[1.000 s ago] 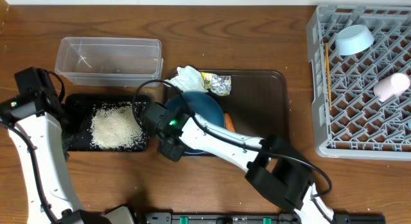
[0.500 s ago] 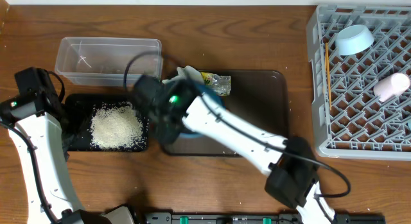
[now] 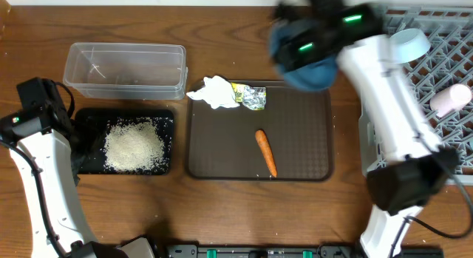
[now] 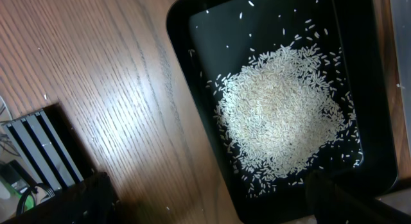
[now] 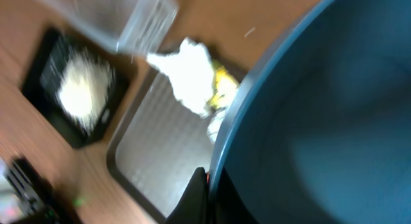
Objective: Sort waste into correct bins and load items into the dishwasher rack
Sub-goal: 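Lift the blue bowl with the right gripper and carry it to the rack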
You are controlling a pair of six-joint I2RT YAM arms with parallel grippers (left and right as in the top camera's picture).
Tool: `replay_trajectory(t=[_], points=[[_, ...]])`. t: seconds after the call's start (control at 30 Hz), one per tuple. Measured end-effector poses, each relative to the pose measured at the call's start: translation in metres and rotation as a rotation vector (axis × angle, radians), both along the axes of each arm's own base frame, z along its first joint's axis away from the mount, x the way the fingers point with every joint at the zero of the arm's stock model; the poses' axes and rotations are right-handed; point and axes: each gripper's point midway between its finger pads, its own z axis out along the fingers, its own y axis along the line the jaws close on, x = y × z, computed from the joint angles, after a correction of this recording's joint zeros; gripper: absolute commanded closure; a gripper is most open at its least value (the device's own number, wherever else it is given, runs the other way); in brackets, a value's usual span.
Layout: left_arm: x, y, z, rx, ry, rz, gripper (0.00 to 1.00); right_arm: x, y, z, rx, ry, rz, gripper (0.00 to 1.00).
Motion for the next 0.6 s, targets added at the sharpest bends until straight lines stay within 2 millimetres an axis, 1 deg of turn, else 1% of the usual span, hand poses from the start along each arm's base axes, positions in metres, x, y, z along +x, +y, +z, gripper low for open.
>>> replay_trajectory(t=[0.07, 0.1, 0.13, 0.2, 0.27, 0.3, 0.33, 0.37, 0.47, 0.5, 0.6], points=[[0.0, 0.0, 0.0, 0.0, 0.0, 0.0, 0.02, 0.014, -0.042, 0.018, 0.079, -0.031, -0.051, 0.99], [0.0, 0.0, 0.0, 0.0, 0.0, 0.0, 0.01, 0.018, -0.058, 0.023, 0.107, -0.044, -0.067, 0.99], [0.0, 0.0, 0.0, 0.0, 0.0, 0.0, 0.02, 0.024, -0.081, 0.029, 0.142, -0.062, -0.092, 0.99], [0.0, 0.0, 0.0, -0.001, 0.0, 0.0, 0.02, 0.031, -0.114, 0.037, 0.193, -0.097, -0.127, 0.99], [0.0, 0.0, 0.0, 0.0, 0.0, 0.0, 0.02, 0.038, -0.155, 0.048, 0.242, -0.159, -0.169, 0.99], [0.0, 0.0, 0.0, -0.001, 0.0, 0.0, 0.02, 0.041, -0.169, 0.053, 0.259, -0.185, -0.182, 0.99], [0.0, 0.0, 0.0, 0.0, 0.0, 0.0, 0.02, 0.043, -0.189, 0.06, 0.279, -0.224, -0.203, 0.99], [0.0, 0.0, 0.0, 0.0, -0.001, 0.0, 0.02, 0.044, -0.211, 0.067, 0.301, -0.266, -0.224, 0.99], [0.0, 0.0, 0.0, 0.0, 0.0, 0.0, 0.02, 0.043, -0.261, 0.086, 0.344, -0.379, -0.265, 0.99], [0.0, 0.0, 0.0, 0.0, -0.001, 0.0, 0.02, 0.041, -0.276, 0.095, 0.359, -0.425, -0.269, 0.99], [0.0, 0.0, 0.0, 0.0, -0.001, 0.0, 0.02, 0.033, -0.31, 0.116, 0.397, -0.547, -0.254, 0.99]])
